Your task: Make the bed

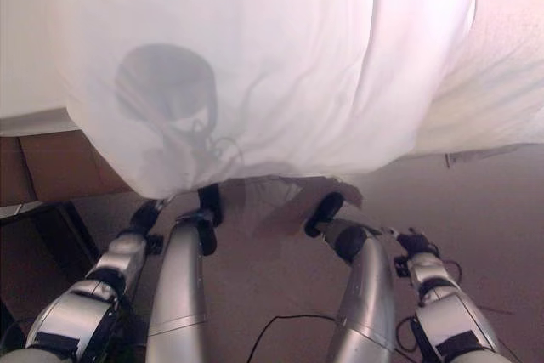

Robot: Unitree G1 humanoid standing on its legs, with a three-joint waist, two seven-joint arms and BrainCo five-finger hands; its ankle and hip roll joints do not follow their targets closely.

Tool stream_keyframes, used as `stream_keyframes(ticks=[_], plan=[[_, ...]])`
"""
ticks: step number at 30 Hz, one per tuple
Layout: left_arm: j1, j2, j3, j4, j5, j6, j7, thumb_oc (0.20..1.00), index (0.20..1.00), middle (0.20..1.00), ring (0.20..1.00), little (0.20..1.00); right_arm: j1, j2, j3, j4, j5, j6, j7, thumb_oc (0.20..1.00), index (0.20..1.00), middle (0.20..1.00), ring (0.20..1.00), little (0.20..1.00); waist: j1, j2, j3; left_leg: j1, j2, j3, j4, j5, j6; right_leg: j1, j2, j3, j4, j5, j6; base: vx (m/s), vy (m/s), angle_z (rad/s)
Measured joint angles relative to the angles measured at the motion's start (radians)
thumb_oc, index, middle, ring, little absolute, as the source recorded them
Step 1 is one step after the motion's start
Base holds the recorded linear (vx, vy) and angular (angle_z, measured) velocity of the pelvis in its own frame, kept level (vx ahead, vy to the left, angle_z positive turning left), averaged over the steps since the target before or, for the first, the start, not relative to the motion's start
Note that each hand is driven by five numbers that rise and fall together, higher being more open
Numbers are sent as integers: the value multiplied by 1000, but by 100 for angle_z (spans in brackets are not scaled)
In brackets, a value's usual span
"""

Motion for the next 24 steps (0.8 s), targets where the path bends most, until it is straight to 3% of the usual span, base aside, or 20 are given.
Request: stream_keyframes(ticks=[6,9,12,13,14,16,20,24], plan=[[168,14,234,32,-103,0,34,1000,1000,1000,1000,1000,23,8,-167,-36,92,-30,-32,1000,1000,1000,1000,1000,10,-2,1,-4,-3,-8,13,3,4,0,-7,0,19,-7,-1,7,-8,3],[212,-13,304,-86,-201,-67,174,1000,1000,1000,1000,1000,84,44,-239,-258,140,-119,-162,1000,1000,1000,1000,1000,7,-2,2,12,-6,-5,11,4,5,14,-11,1,20,-6,-1,-7,7,1],[266,-85,279,-374,-202,-173,367,1000,1000,1000,1000,1000,159,103,-285,-521,138,-225,-333,1000,1000,1000,1000,1000,8,-1,4,58,-7,10,-13,10,13,53,-17,1,9,-7,2,-24,4,6],[263,-89,274,-410,-196,-186,396,1000,1000,1000,1000,1000,152,111,-289,-542,138,-237,-362,1000,1000,1000,1000,1000,7,-2,3,74,-7,12,-20,10,14,68,-15,-1,4,-7,3,-31,-15,5],[296,-116,284,-584,-194,-199,489,1000,1000,1000,1000,1000,177,136,-301,-655,139,-258,-434,1000,1000,1000,1000,1000,6,-2,4,100,-8,15,-54,13,17,94,-14,-10,-21,-5,7,-19,-21,7],[306,-133,259,-744,-111,-250,569,1000,1000,1000,1000,1000,201,156,-297,-772,108,-305,-491,1000,1000,1000,1000,1000,4,-2,4,157,-14,35,-116,24,30,136,-9,-14,-58,1,12,-28,-12,16],[384,-133,253,-1054,84,-253,745,1000,1000,1000,1000,1000,277,185,-298,-1017,1,-331,-623,1000,1000,1000,1000,1000,7,1,3,308,-19,50,-236,66,37,281,5,-46,-147,17,37,-21,14,5],[390,-127,259,-1160,212,-286,838,1000,1000,1000,1000,1000,315,179,-299,-1108,-169,-327,-727,1000,1000,1000,1000,1000,9,3,-2,458,-22,77,-331,82,28,427,14,-69,-230,40,54,23,20,6]])
